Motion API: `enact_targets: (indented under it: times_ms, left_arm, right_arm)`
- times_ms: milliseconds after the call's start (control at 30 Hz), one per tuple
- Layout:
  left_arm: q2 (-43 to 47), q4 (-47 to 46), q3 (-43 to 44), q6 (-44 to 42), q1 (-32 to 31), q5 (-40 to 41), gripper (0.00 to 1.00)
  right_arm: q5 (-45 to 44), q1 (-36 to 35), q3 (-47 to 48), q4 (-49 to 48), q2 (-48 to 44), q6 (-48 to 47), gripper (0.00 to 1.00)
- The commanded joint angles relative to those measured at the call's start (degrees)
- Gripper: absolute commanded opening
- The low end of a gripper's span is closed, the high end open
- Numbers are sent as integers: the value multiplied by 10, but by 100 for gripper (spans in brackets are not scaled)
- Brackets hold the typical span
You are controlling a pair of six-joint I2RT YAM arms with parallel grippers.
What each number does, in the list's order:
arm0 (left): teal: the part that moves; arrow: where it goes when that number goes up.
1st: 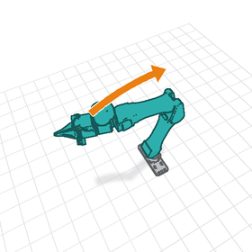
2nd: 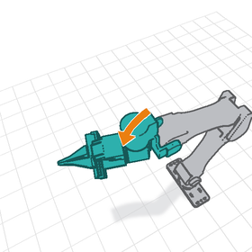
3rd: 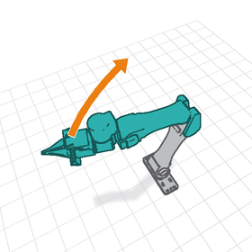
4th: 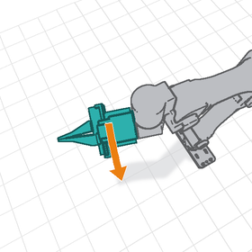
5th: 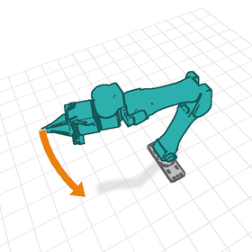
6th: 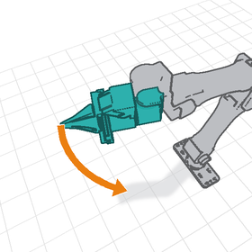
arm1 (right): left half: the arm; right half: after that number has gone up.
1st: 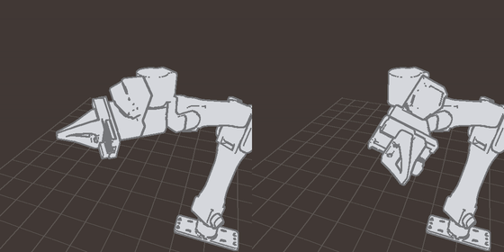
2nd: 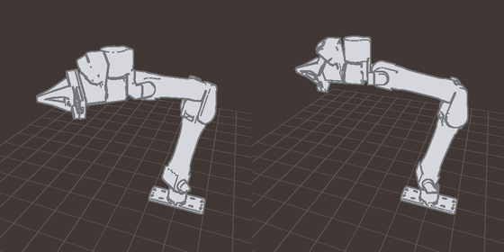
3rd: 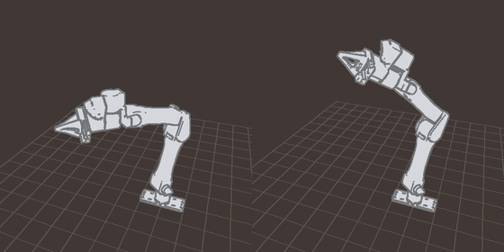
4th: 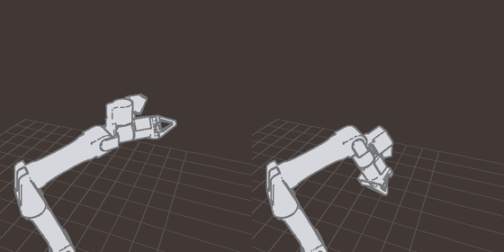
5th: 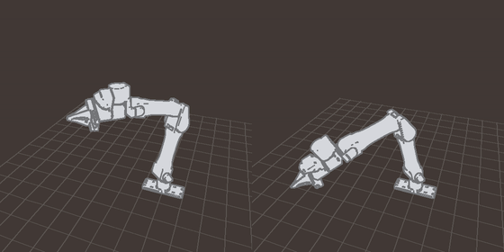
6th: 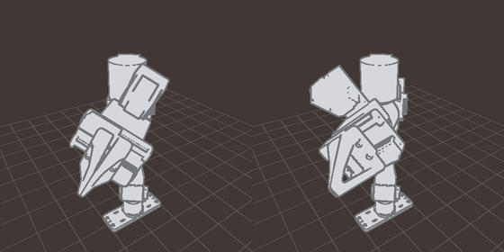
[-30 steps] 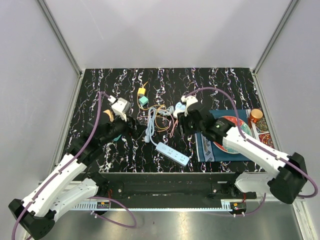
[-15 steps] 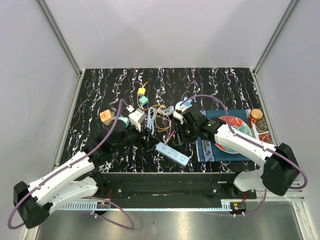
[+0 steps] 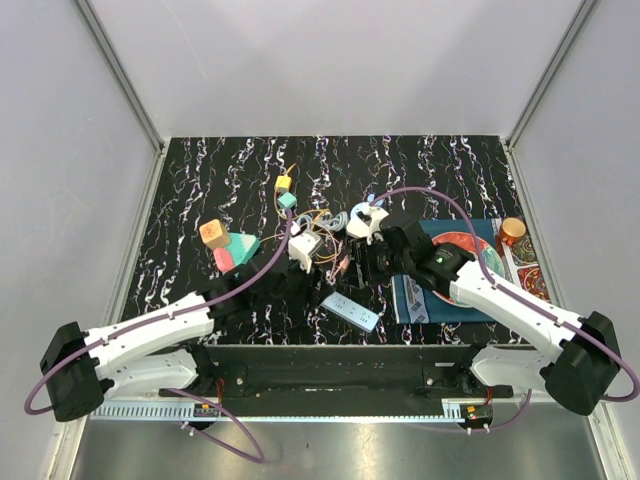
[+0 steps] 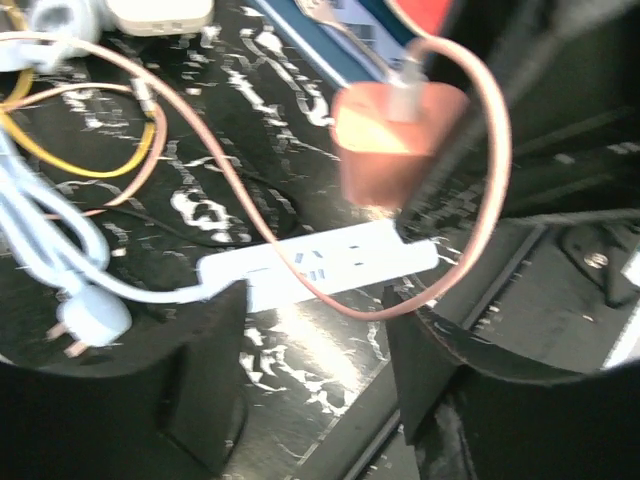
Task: Insert the plug
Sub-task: Adjust the plug.
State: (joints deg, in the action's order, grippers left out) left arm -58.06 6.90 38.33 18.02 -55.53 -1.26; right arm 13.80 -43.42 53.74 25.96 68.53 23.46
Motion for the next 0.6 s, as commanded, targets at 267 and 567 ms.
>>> enact_targets:
  times_ms: [267,567]
  left_arm:
    - [-71,14,111,10,99,168,37]
    - [-87,-27,113,25,137,36,50]
  right_arm:
    - [170,3,-56,-88,-26,-41,0]
    - [166,2,-70,-133,-51,-46,0]
